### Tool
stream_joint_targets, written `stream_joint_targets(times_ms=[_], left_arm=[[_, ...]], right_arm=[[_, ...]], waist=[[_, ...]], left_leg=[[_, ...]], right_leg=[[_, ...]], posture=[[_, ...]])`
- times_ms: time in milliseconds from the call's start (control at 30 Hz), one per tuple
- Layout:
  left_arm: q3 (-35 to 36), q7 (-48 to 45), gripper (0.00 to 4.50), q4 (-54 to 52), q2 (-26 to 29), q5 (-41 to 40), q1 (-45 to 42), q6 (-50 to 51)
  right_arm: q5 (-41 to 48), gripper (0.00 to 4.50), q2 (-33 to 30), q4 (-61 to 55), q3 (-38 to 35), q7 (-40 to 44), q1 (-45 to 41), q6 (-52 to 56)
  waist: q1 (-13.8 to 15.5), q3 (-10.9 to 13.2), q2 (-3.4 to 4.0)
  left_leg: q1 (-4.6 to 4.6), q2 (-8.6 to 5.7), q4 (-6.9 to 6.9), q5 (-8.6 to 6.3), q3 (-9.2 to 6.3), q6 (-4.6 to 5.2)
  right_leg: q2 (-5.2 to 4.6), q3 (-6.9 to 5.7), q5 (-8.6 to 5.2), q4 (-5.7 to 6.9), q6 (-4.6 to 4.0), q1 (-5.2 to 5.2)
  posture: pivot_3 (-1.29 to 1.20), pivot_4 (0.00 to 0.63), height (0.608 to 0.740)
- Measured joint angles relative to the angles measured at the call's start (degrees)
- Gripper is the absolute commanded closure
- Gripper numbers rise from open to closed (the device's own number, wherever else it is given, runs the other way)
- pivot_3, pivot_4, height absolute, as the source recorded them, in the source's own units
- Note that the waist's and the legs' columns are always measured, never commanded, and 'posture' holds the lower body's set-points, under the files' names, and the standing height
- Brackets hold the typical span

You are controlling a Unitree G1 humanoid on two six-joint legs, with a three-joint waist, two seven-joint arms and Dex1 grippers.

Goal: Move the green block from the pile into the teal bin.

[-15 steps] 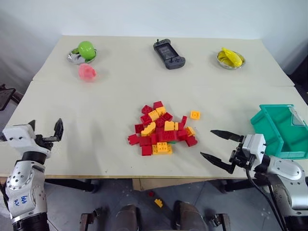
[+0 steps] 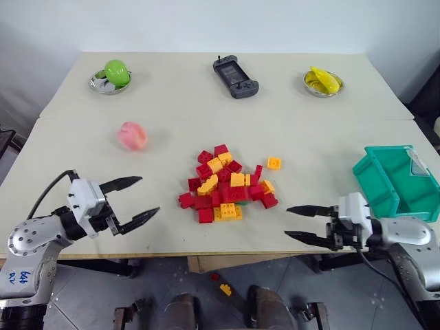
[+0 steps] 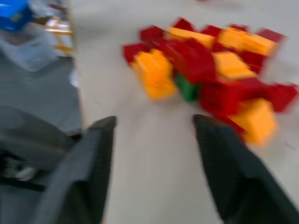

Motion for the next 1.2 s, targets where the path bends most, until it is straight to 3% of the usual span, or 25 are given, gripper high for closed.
stream_joint_targets(times_ms=[100,167,333,800,1033,1200], left_arm=[[-1.73,-1.84,0.0,2.03,-0.22,1.19,-0.61,-1.85],[-2.68,-2.25,0.0,2.59,-1.0,1.61,-0.82,-2.4],[-3.78,-2.35,0.0,2.89,-1.66,2.33,0.01,-3.76],[-2.6,2.25,0.0,2.26,-4.44,0.72,-2.52,-0.35],[-4.0,1.9,0.0,3.82,-4.48,2.13,-3.6,-1.31],[-4.21,1.79,0.0,5.02,-4.59,2.32,-3.81,-1.76]], right_arm=[[-4.13,4.06,4.93,-2.41,8.11,-4.01,-5.41,3.58],[-7.48,4.42,9.86,-2.26,12.37,-8.12,-8.38,4.97],[-16.66,4.42,18.18,3.37,18.83,-17.99,-16.74,7.45],[-22.38,4.42,15.6,23.64,11.33,-21.58,-27.08,-2.79],[-15.8,4.42,10.33,8.69,15.18,-7.44,-20.03,2.18],[-15.28,4.42,5.56,1.71,15.81,-5.94,-16.46,9.17]], waist=[[0.11,0.0,0.0],[0.14,0.0,0.01],[0.36,0.0,0.01],[-0.72,-0.01,0.01],[-1.0,0.01,0.02],[-0.99,0.01,0.02]], left_leg=[[-0.02,0.2,0.01,-0.03,0.0,-0.13],[-0.05,0.22,0.01,-0.04,0.01,-0.16],[-0.12,0.23,0.03,-0.04,0.06,-0.17],[-0.16,0.29,-0.01,-0.04,0.13,-0.17],[-0.18,0.29,0.01,-0.06,0.13,-0.17],[-0.17,0.3,0.02,-0.06,0.13,-0.17]], right_leg=[[0.21,0.0,-0.03,0.01,-0.09,-0.05],[0.25,0.01,-0.05,0.03,-0.12,-0.11],[0.26,0.02,-0.04,0.06,-0.13,-0.21],[0.32,0.02,-0.04,0.07,-0.14,-0.29],[0.31,0.02,-0.04,0.04,-0.14,-0.29],[0.31,0.02,-0.04,0.06,-0.14,-0.3]], posture=[[0.0,0.15,0.74],[0.0,0.15,0.74],[0.0,0.15,0.74],[0.0,0.15,0.74],[0.0,0.15,0.74],[0.0,0.15,0.74]])
